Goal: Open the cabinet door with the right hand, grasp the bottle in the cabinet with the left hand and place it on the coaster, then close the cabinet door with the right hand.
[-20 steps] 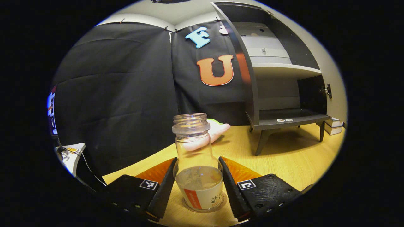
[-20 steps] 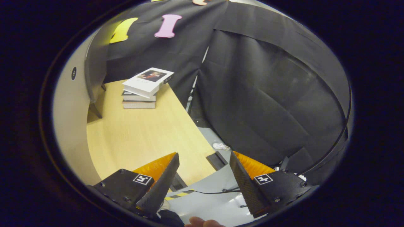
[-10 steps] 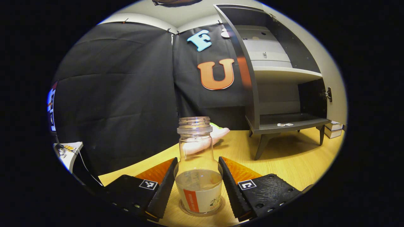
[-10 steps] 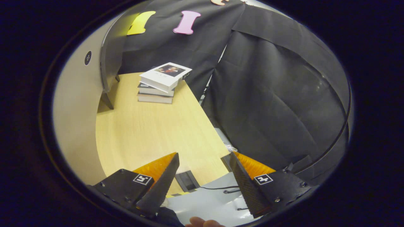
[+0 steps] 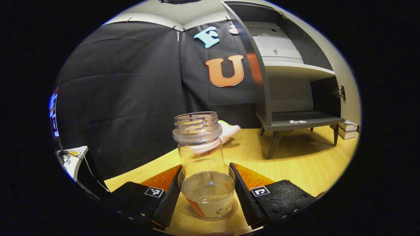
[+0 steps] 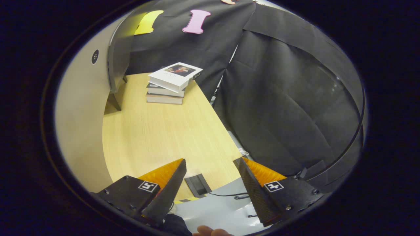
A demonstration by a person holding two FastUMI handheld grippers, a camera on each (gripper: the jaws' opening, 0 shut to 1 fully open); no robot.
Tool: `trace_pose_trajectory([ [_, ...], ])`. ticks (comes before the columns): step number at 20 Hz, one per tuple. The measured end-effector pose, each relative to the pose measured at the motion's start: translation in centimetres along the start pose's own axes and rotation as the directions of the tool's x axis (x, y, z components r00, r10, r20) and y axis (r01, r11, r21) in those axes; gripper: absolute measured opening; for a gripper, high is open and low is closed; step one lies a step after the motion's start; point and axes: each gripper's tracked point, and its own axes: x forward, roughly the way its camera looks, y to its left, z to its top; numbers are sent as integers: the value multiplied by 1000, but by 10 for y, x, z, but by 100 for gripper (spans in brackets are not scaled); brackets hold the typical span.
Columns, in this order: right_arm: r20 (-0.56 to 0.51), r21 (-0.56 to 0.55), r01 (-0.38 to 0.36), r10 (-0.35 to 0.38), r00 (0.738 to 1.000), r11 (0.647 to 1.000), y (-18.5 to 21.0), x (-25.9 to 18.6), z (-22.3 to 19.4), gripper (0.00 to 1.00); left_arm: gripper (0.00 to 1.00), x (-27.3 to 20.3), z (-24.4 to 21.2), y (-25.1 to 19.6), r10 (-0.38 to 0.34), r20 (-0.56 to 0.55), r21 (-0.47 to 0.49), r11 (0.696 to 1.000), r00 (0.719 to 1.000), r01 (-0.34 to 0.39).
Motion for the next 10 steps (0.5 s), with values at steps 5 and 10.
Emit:
trace_pose_trajectory([
  [5, -28, -1, -31, 31, 999, 1000, 11, 2, -8, 100, 84, 1, 4, -2, -18, 5, -10, 1000, 1000, 18],
  [10, -26, 6, -48, 48, 999, 999, 17, 5, -11, 100, 96, -2, 25, -7, -47, 79, 4, 999, 996, 46],
])
